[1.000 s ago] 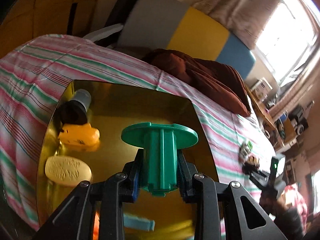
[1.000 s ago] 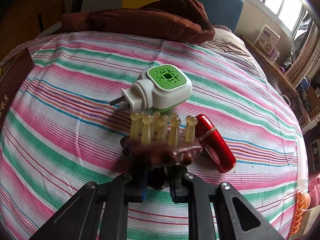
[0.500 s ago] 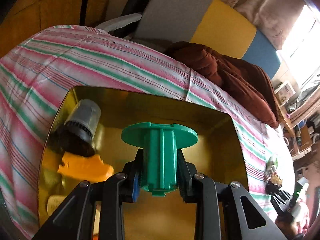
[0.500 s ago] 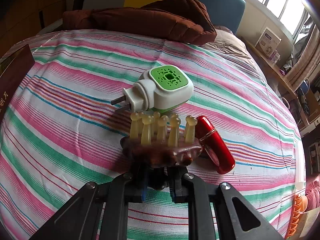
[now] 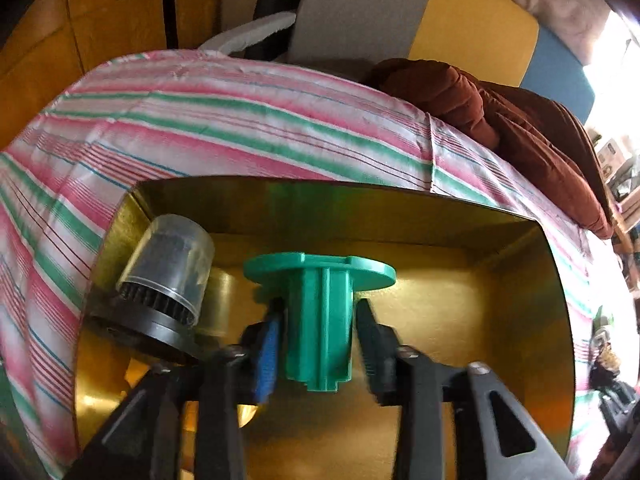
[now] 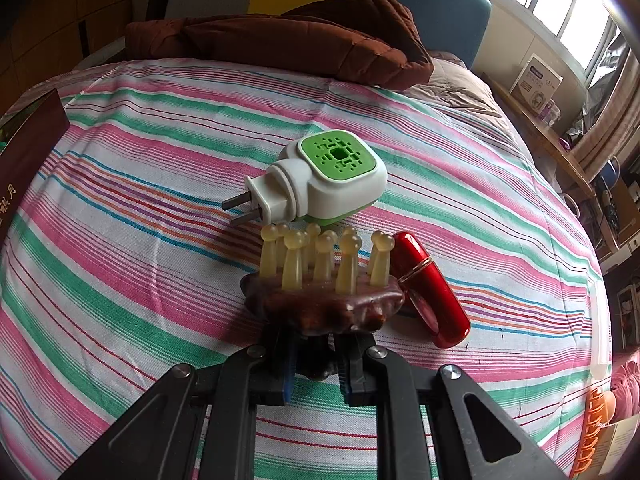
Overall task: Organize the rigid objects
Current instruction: 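Lower the green stand into the tray and open the left tool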
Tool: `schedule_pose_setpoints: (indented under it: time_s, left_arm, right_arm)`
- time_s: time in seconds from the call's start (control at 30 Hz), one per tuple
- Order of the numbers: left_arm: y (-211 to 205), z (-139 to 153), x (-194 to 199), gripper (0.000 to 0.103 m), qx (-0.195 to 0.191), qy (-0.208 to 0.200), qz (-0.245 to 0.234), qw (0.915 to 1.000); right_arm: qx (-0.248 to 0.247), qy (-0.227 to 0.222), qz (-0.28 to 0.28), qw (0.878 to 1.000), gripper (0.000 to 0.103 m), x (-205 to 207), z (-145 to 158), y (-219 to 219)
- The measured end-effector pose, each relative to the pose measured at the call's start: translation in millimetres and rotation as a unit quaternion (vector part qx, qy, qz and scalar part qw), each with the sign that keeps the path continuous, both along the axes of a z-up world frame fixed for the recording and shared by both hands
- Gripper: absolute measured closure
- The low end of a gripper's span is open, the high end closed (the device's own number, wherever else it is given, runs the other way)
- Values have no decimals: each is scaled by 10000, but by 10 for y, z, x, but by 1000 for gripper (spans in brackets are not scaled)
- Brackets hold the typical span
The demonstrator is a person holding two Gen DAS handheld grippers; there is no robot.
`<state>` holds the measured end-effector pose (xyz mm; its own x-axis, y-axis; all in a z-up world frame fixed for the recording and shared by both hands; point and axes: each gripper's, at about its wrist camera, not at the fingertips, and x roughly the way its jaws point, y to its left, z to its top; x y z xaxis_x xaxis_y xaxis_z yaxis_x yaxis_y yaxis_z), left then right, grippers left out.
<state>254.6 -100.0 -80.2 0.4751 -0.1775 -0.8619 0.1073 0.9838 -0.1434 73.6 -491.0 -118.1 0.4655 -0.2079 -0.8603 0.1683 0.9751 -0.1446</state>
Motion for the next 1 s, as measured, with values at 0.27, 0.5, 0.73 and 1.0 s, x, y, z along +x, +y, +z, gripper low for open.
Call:
schedule_pose_setpoints:
  time_s: [0.27, 0.5, 0.73, 1.0]
  left_arm:
    - [-62, 352, -389, 57, 26, -606, -360, 9975]
    - [-112, 717, -1040, 52, 27, -1308, -615, 9895]
    - [-107, 930, -1620, 52, -14, -1780, -695, 9816]
    - [-83, 918, -2025, 52, 207, -1924, -764, 9781]
  right_arm:
    - [3, -5, 10, 10000, 87, -4, -1, -8]
    - [9, -8, 9, 10000, 87, -4, -2, -10]
    - [-2, -16, 17, 10000, 87, 0, -6, -11]
    - [-22, -34, 28, 10000, 87, -4, -2, -3]
